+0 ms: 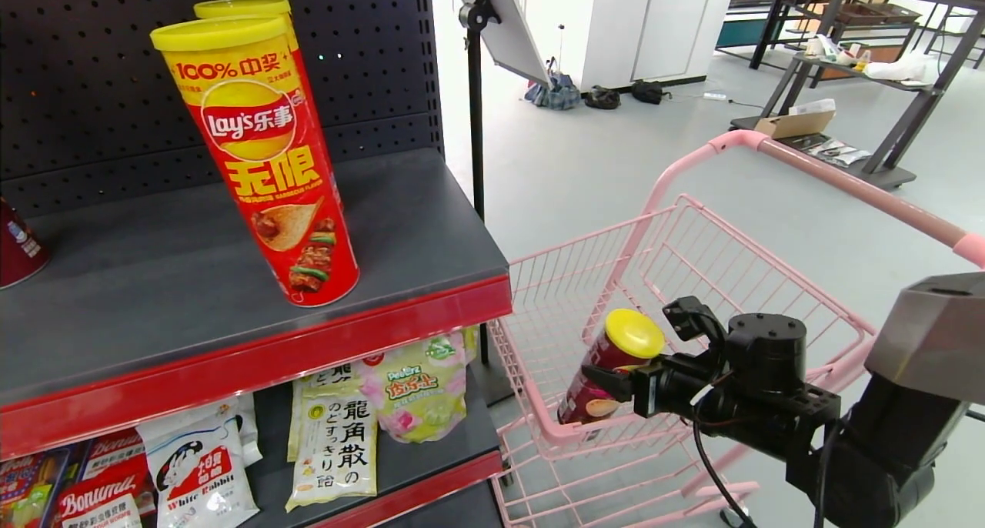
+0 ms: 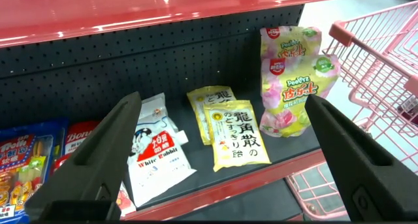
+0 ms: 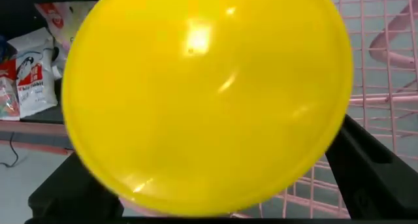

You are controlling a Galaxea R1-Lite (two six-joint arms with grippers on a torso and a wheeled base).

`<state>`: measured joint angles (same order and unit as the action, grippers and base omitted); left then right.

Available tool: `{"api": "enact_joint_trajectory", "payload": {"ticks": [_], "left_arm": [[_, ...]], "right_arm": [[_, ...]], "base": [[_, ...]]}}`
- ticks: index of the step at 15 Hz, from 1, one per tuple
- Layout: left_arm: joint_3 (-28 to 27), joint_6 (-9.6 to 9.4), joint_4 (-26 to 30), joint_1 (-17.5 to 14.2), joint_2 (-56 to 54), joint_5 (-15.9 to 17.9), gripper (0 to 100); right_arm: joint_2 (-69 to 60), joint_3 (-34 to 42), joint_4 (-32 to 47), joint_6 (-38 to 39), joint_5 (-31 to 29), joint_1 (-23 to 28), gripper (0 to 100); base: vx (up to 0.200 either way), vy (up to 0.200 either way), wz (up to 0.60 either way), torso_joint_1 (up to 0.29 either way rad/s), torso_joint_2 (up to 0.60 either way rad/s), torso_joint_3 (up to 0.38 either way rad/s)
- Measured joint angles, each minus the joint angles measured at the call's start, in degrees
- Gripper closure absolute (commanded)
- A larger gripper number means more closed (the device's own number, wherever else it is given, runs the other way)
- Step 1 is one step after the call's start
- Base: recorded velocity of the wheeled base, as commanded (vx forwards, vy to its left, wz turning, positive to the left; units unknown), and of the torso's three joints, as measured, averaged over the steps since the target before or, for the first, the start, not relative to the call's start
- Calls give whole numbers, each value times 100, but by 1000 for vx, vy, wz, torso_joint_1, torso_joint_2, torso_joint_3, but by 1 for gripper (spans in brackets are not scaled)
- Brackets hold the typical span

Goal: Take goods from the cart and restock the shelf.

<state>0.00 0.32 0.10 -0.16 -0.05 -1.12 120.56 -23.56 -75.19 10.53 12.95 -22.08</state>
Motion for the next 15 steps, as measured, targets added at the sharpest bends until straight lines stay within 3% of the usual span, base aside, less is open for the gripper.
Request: {"api": "enact_joint_trajectory", "payload": {"ticks": [3, 4, 12, 15], "left_arm": [[0, 0, -2, 0, 0, 1, 0], [0, -5, 0, 0, 0, 4, 0], [0, -89, -2, 0, -2, 1, 0], [0, -91, 0, 0, -2, 1, 0]], "right_arm": [[151, -228, -5, 2, -11, -2, 0], [195, -269, -2, 2, -34, -7, 100], [300, -424, 28, -41, -66, -7, 100], [-155, -705, 734, -195, -94, 4, 100]], "base": [[0, 0, 0, 0, 0, 0], [0, 0, 0, 0, 0, 0], [0, 0, 0, 0, 0, 0], [0, 0, 0, 0, 0, 0]]}}
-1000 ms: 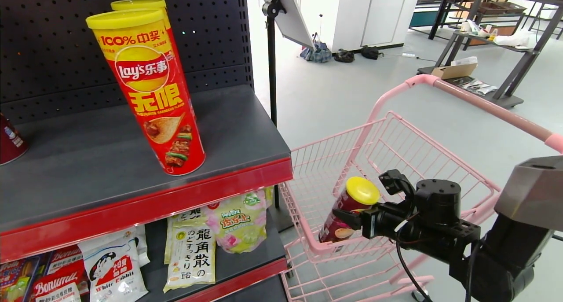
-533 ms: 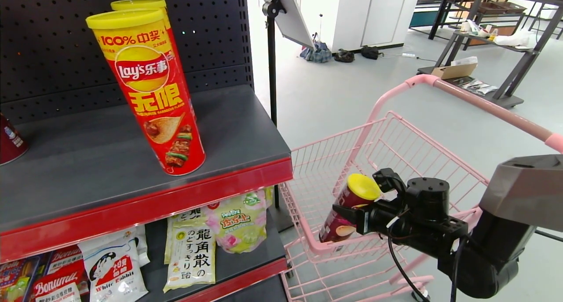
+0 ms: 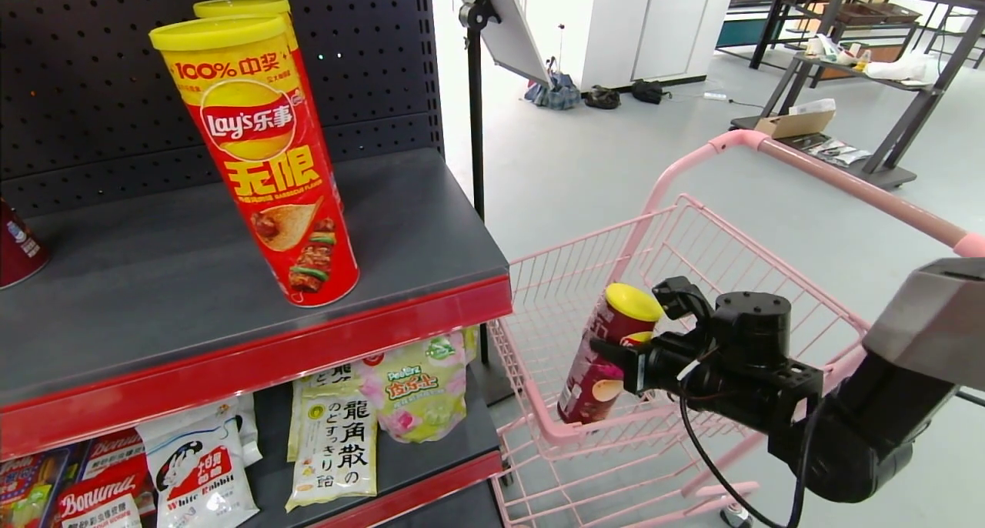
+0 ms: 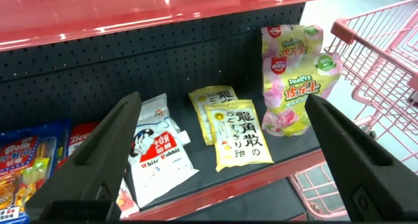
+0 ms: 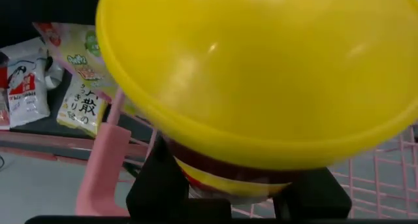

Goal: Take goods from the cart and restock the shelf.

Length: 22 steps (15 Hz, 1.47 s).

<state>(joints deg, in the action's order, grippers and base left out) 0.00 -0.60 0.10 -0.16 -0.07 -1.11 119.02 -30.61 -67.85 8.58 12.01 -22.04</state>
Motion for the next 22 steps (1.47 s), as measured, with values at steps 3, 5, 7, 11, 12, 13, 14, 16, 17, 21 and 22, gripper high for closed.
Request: {"api": "enact_joint_trajectory", "payload": {"ticks": [3, 5, 7, 11, 12, 13, 14, 16, 17, 21, 22], "left_arm": [[0, 5, -2, 0, 2, 0, 0], [0, 5, 0, 0, 0, -1, 0], [0, 6, 0, 0, 0, 0, 0], [0, 9, 0, 0, 0, -1, 0], [0, 6, 0, 0, 0, -1, 0], [0, 9, 0, 0, 0, 0, 0], [0, 6, 0, 0, 0, 0, 0], [0, 6, 0, 0, 0, 0, 0], [0, 9, 0, 0, 0, 0, 0], [0, 6, 0, -2, 0, 0, 0], [0, 6, 0, 0, 0, 2, 0]], "right_arm": [[-918, -1098, 1977, -130, -7, 74, 100], [-1709, -1858, 3334, -399, -20, 156, 100], [-2539, -2176, 4393, -675, -506, 199, 100], [-4802, -1969, 6496, -947, -1348, 179, 100], [-5403, -1718, 6769, -970, -1491, 201, 100], [-5992, -1415, 7030, -989, -1625, 267, 100], [-6571, -1070, 7285, -1014, -1762, 410, 100], [-7409, -535, 7650, -1103, -1915, 812, 100], [-7723, -354, 7715, -1131, -1944, 984, 100], [-8277, -172, 7757, -1137, -1950, 1251, 100], [-8327, -163, 7753, -1137, -1942, 1265, 100]], "base": [[0, 0, 0, 0, 0, 0], [0, 0, 0, 0, 0, 0], [0, 0, 0, 0, 0, 0], [0, 0, 0, 0, 0, 0], [0, 0, 0, 0, 0, 0], [0, 0, 0, 0, 0, 0], [0, 0, 0, 0, 0, 0], [0, 0, 0, 0, 0, 0], [0, 0, 0, 0, 0, 0], [0, 0, 0, 82, -272, -185], [0, 0, 0, 178, -515, -339]]}}
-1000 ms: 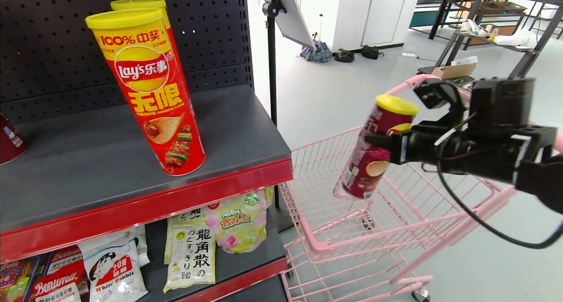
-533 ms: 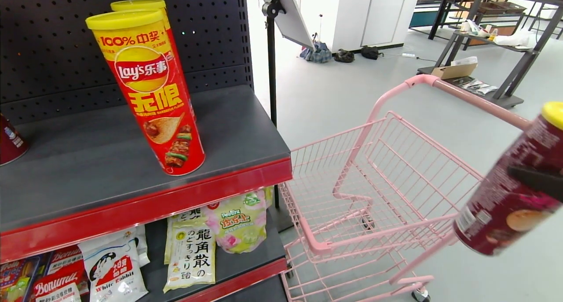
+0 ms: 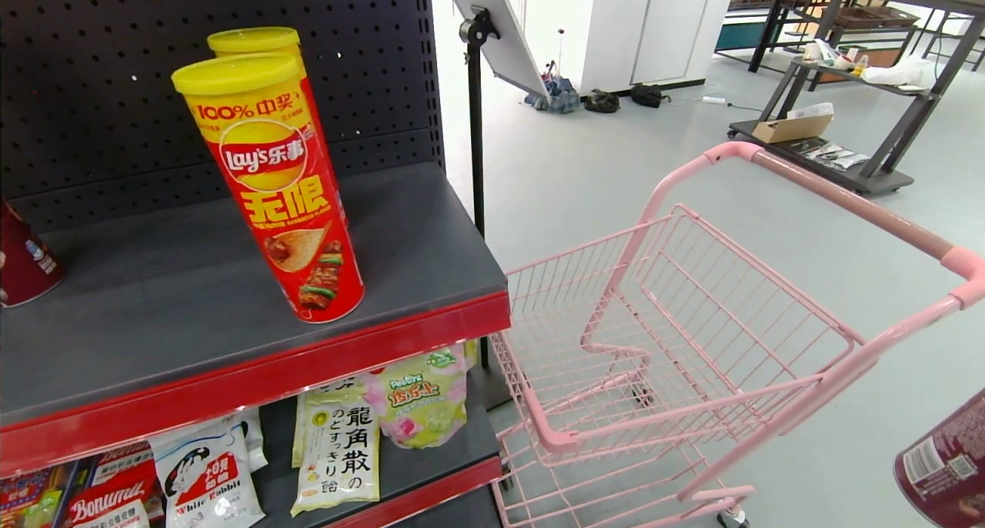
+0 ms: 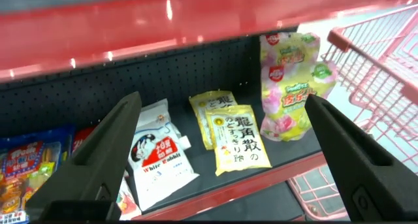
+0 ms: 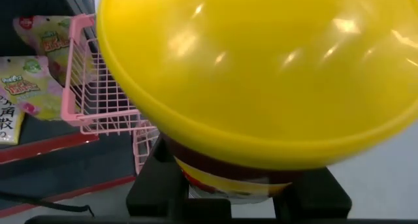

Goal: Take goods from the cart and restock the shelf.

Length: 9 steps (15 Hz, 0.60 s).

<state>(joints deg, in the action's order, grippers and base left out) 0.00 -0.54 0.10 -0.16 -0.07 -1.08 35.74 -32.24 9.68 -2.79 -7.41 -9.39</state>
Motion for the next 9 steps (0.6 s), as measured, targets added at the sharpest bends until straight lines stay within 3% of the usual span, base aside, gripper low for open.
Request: {"api": "enact_joint_trajectory", "payload": {"ticks": [5, 9], "left_arm": [[0, 2, -2, 0, 0, -4, 0], [0, 2, -2, 0, 0, -4, 0]], "right_arm": [[33, 0, -21, 1, -2, 18, 100], [99, -26, -9, -7, -5, 16, 100]], "base": [[0, 0, 0, 206, -586, -372], [0, 0, 0, 183, -448, -278]]}}
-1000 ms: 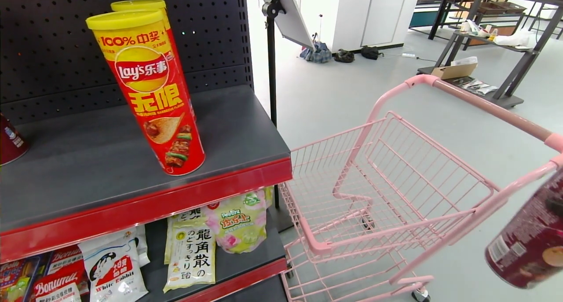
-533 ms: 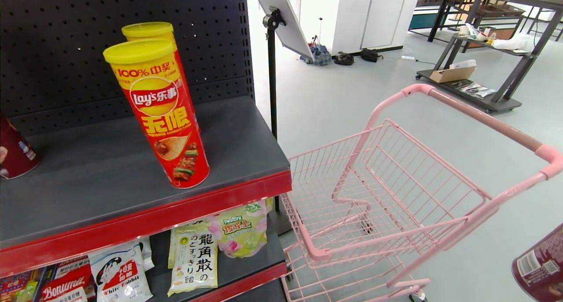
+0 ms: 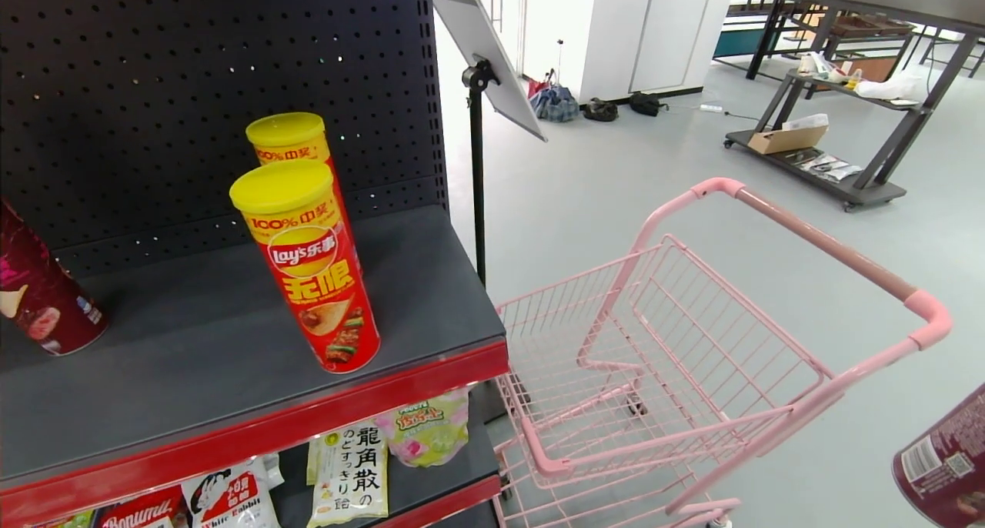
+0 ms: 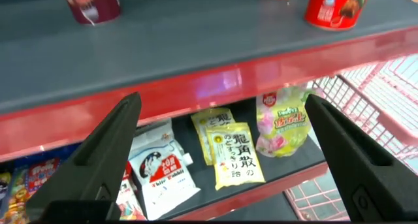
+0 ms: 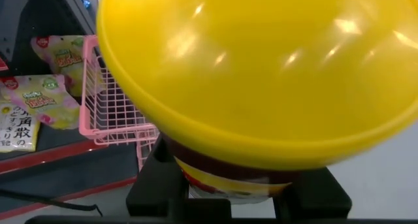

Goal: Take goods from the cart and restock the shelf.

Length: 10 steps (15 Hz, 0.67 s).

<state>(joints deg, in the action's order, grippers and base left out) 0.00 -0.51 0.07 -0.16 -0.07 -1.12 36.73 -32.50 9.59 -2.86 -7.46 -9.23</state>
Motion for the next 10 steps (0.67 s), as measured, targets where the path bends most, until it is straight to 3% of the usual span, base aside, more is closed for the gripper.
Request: {"api": "enact_joint_trajectory", "payload": {"ticks": [5, 10], "left_arm": [[0, -2, 0, 0, 0, 1, 0], [0, -2, 2, 0, 0, 1, 0]], "right_arm": [[67, 4, -24, -15, -15, 2, 100], [161, 32, -57, -104, 0, 6, 100]], "base": [[0, 0, 0, 112, -272, -157], [0, 0, 600, 4, -7, -8]]}}
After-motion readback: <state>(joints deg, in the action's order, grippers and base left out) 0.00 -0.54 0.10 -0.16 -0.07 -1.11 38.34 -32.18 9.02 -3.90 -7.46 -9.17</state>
